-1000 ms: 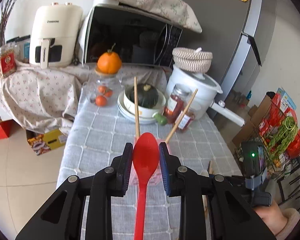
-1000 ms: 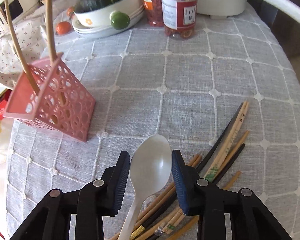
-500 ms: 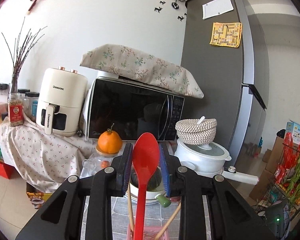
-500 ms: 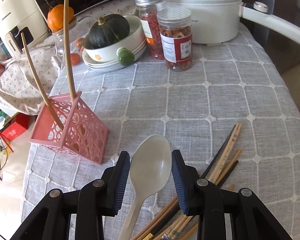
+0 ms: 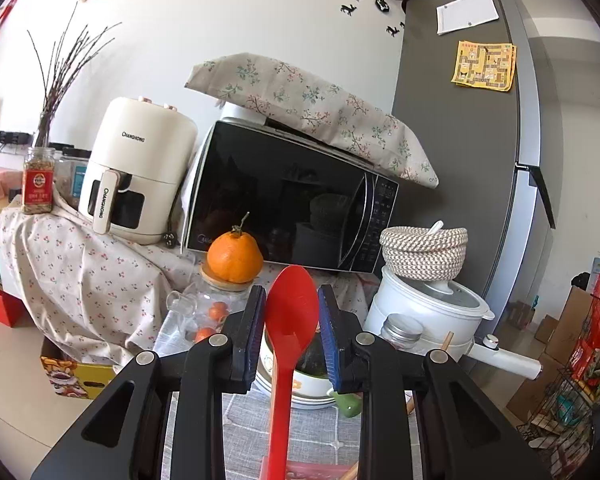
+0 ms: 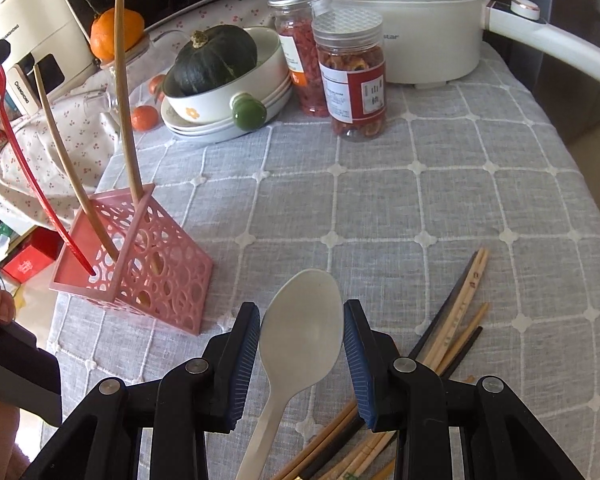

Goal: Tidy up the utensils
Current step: 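Drop the red spoon into the pink basket with the left tool while the right tool carries the white spoon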

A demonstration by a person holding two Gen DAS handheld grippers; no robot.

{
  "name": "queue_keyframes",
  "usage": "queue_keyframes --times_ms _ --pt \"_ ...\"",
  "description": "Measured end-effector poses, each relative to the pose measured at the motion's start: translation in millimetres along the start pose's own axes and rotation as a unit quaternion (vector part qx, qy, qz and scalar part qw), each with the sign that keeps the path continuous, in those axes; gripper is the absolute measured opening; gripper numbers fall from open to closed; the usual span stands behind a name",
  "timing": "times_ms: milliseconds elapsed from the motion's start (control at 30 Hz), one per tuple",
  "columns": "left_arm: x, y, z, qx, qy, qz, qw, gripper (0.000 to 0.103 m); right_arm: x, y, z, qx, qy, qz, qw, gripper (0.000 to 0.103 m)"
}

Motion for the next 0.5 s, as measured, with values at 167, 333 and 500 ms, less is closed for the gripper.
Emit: queue_keyframes --times_ms 167,333,500 --pt "-1 1 -9 -0.013 0.01 0.003 0.9999 0.029 -3 -5 2 0.016 -0.001 0.002 1.0 0.038" --pt "-2 -1 -16 -0.064 0.027 0.004 0.9976 0.043 -7 -20 10 0.049 -0.006 0.003 0.999 0.038" --pt "-5 -12 -20 -0.128 0.053 0.015 0.9902 0.05 -9 -42 19 0.086 0.004 0.006 0.996 0.038"
Point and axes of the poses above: each gripper's, at about its wrist camera, not at the fingertips, and y roughly the way its jaws point, x to its right, z to its top, the point moved 7 cm from there along y, roughly the way its jaws point, and after that the axes turned 4 degrees about z, right-handed, at the moved point
